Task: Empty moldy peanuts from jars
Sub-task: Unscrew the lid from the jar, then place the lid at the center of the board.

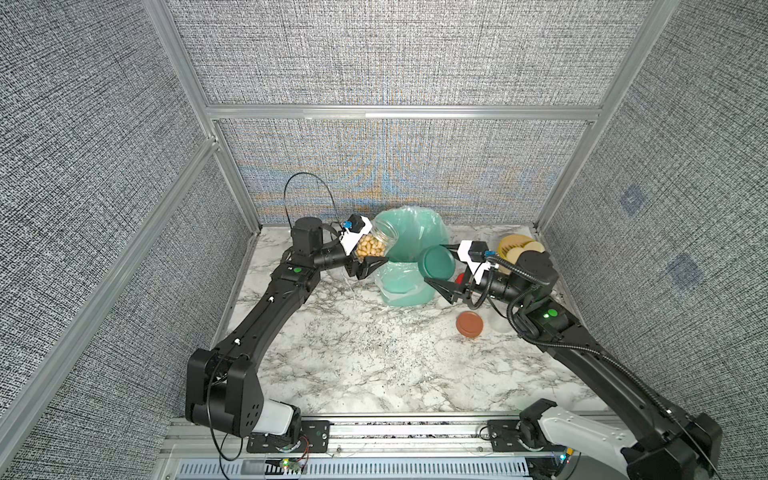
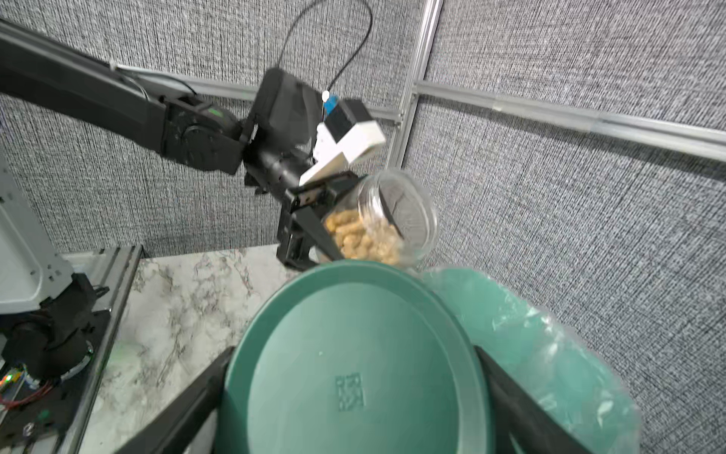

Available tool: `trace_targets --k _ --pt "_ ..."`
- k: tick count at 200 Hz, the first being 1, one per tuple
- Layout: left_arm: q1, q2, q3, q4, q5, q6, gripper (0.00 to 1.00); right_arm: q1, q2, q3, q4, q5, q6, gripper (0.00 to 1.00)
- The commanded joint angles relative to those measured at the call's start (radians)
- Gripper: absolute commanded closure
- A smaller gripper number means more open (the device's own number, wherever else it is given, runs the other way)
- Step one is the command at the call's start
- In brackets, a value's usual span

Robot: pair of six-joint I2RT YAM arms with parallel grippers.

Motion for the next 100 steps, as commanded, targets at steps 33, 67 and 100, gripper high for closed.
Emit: trace_targets --k 33,67,100 --pt "0.003 -0.029 0.004 0.085 -0.221 -0.077 1.0 0.088 0.062 0.03 -0.345 0.114 -0.218 1.0" --pt "0.007 -0.04 -0.019 0.102 -0.263 -0.086 1.0 0.172 0.195 0.081 -0.455 0.159 -0.295 1.0" --pt "0.018 -0.065 -0.037 0.102 -0.291 -0.079 1.0 0.244 0.274 0.064 -0.448 0.179 -0.338 1.0"
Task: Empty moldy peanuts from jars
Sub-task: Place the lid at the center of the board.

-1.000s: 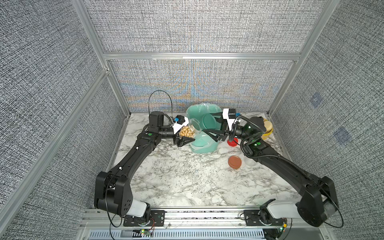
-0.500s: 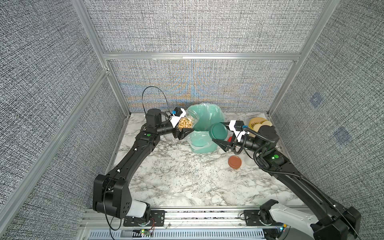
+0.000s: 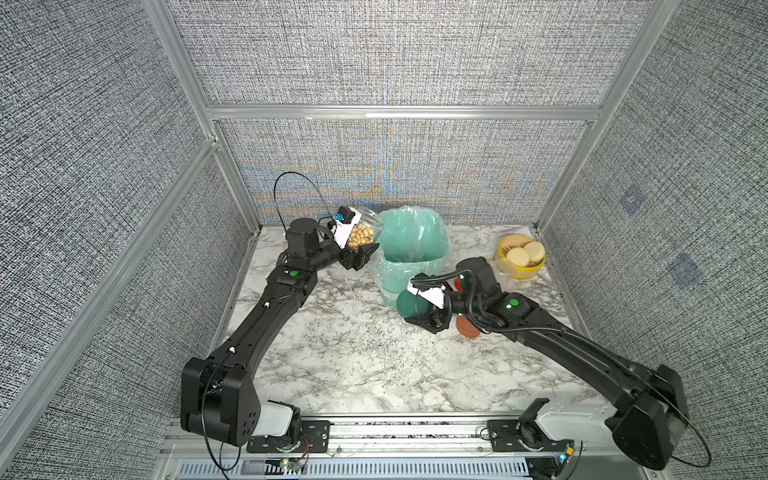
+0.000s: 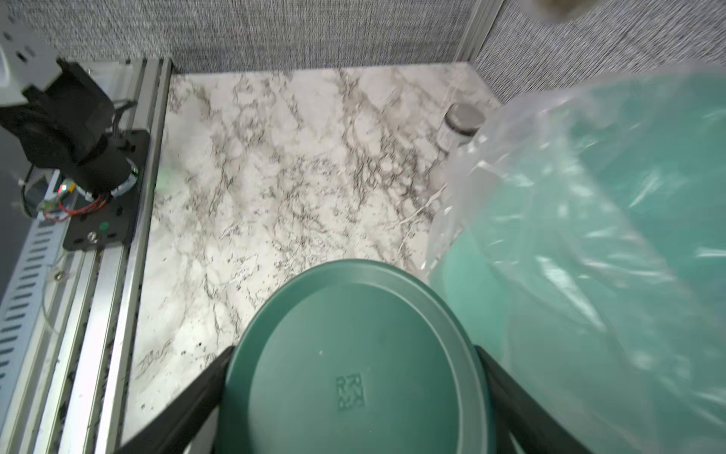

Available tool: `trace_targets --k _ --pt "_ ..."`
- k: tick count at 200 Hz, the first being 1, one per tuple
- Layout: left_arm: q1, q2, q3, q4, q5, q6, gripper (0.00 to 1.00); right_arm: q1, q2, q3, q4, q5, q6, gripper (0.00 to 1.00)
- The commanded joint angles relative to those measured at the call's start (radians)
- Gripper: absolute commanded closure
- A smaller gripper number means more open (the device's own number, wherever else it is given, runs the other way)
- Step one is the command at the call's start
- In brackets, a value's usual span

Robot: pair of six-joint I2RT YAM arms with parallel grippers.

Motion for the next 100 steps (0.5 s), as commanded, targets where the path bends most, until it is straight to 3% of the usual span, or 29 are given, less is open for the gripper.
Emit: trace_targets --k 1,100 --pt "0.009 -0.025 -0.008 0.08 -0.031 -0.003 1.0 0.043 0.036 -0.01 -0.016 0.022 -0.078 1.0" --pt "0.052 -0.077 -0.037 0.057 -0.089 0.018 1.0 0.171 0.394 0.004 0.089 0.002 -0.096 0.97"
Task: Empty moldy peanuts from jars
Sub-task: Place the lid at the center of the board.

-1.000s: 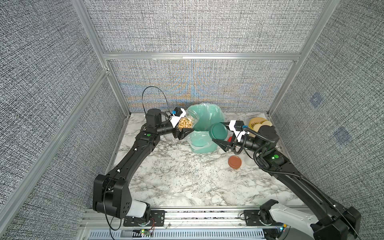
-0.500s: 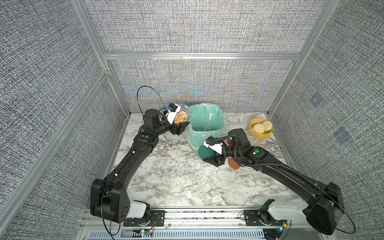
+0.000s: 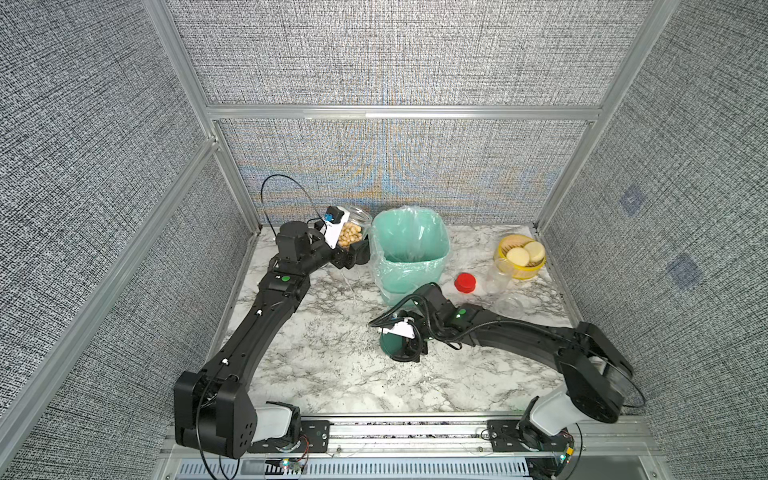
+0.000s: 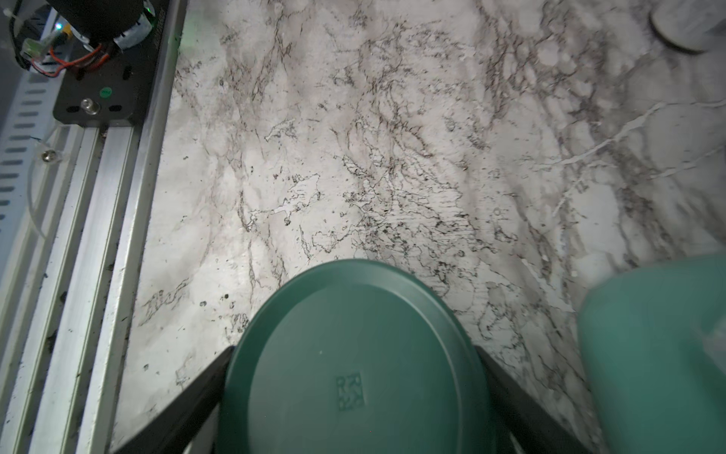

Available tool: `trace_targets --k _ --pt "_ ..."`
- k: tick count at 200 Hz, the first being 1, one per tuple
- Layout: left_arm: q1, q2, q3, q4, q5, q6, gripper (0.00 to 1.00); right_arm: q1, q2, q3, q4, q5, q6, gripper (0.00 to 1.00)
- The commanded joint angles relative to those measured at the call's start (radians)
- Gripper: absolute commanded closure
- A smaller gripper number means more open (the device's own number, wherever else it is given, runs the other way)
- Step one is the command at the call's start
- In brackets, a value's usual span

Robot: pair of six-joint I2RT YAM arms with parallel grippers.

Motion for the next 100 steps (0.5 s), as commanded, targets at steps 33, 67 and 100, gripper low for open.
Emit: trace_targets --k 33,67,100 --pt "0.011 -0.032 -0.023 0.053 -0.011 0.021 1.0 0.009 0.14 0.038 0.021 0.0 -0.001 0.84" --pt "0.017 -0.029 -0.022 0.049 -0.005 0.029 1.0 0.009 0.162 0.043 0.021 0.005 0.01 0.67" --pt "0.017 -0.025 -0.017 0.047 0.005 0.035 1.0 0.009 0.175 0.048 0.015 0.001 0.017 0.5"
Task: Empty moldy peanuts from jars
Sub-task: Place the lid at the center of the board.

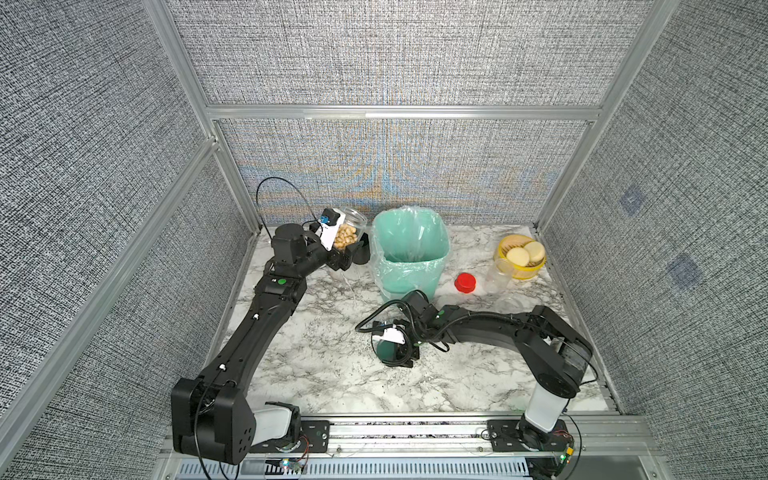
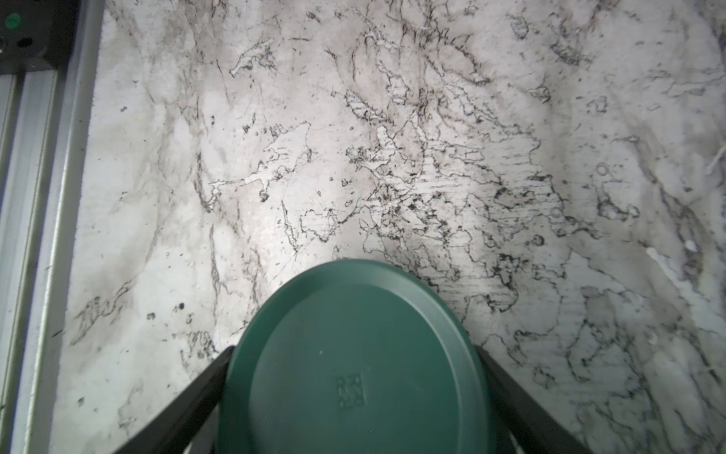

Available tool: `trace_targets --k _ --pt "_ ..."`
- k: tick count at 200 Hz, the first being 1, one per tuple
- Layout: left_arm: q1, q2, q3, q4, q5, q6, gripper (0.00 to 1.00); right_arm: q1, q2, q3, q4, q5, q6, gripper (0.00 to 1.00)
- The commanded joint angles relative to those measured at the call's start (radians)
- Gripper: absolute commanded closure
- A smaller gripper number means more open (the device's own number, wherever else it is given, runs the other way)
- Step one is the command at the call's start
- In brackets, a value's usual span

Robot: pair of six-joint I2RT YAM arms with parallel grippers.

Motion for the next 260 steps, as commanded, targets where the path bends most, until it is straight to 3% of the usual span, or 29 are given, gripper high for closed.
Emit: trace_targets --k 1,10,12,13,14,18,93,180,203,260 --pt "-0.001 -0.001 0.009 0.052 0.014 0.009 1.0 0.001 0.012 0.013 0.011 -0.009 -0.001 0.49" --pt "0.001 0.001 0.009 0.052 0.014 0.011 1.0 0.002 0.019 0.017 0.009 -0.008 0.001 0.37" --pt "0.0 0.0 0.009 0.052 0.014 0.012 1.0 0.002 0.02 0.018 0.007 -0.008 0.001 0.29" --pt "0.001 0.0 0.009 0.052 0.014 0.011 1.0 0.002 0.022 0.019 0.007 -0.008 0.002 0.16" --pt "0.0 0.0 0.009 0.052 0.015 0.011 1.0 0.002 0.022 0.02 0.006 -0.008 0.002 0.09" --pt "0.001 0.001 0.009 0.052 0.015 0.011 1.0 0.002 0.026 0.024 0.004 -0.007 0.002 0.02" --pt "0.001 0.004 0.011 0.048 0.016 0.018 1.0 0.001 -0.018 0.019 0.017 0.036 -0.002 0.02" --pt "0.002 0.046 0.167 -0.047 0.084 0.187 1.0 -0.043 -0.447 -0.166 0.417 0.062 0.094 0.02" --pt "0.001 0.081 0.216 -0.065 0.146 0.245 1.0 -0.089 -0.559 -0.219 0.536 0.082 0.174 0.02" --pt "-0.001 0.149 0.339 -0.145 0.216 0.29 1.0 -0.272 -0.817 -0.4 0.863 0.105 0.523 0.02"
